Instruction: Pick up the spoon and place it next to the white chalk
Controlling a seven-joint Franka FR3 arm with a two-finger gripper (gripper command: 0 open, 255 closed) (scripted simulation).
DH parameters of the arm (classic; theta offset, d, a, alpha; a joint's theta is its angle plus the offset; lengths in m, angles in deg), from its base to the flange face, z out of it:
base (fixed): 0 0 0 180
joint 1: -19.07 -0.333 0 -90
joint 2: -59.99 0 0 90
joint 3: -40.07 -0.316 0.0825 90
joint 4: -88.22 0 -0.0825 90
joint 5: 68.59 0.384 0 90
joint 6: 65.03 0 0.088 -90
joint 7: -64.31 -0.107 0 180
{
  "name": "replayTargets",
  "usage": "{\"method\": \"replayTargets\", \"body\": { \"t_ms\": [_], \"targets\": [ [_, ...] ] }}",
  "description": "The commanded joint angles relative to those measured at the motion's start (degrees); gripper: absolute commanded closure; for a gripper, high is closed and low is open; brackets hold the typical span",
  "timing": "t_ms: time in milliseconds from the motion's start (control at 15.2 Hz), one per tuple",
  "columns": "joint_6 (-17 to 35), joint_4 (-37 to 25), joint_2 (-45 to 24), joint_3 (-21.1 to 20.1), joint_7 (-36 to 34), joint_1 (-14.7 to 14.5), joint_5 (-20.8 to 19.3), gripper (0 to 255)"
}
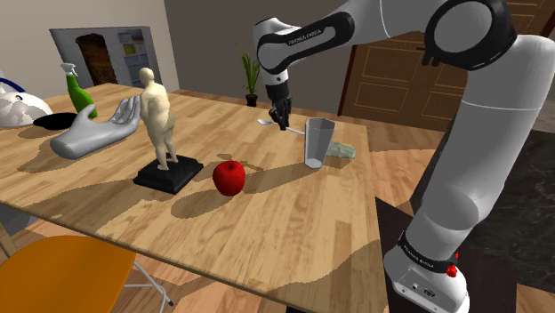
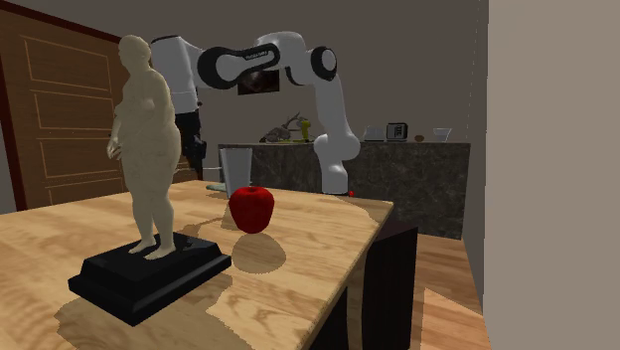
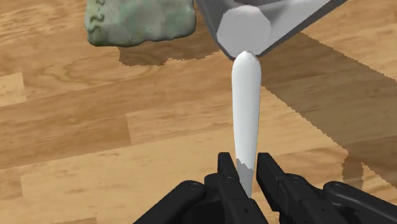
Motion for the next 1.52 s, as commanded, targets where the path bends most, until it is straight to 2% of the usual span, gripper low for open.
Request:
{"method": "replayTargets", "body": {
  "t_ms": [0, 462, 924, 1452],
  "targets": [
    [0.46, -1.24, -1.31, 1.05, 2.18, 1.25, -0.58, 255],
    [-0.42, -9.86, -7.63, 4.41, 9.9, 5.55, -2.12, 255],
    [-3.11, -23.15, -16.7, 7.16, 17.45, 9.58, -2.95, 255],
    [2.33, -18.67, -17.78, 7.23, 16.3, 9.76, -3.29, 255]
  ]
}}
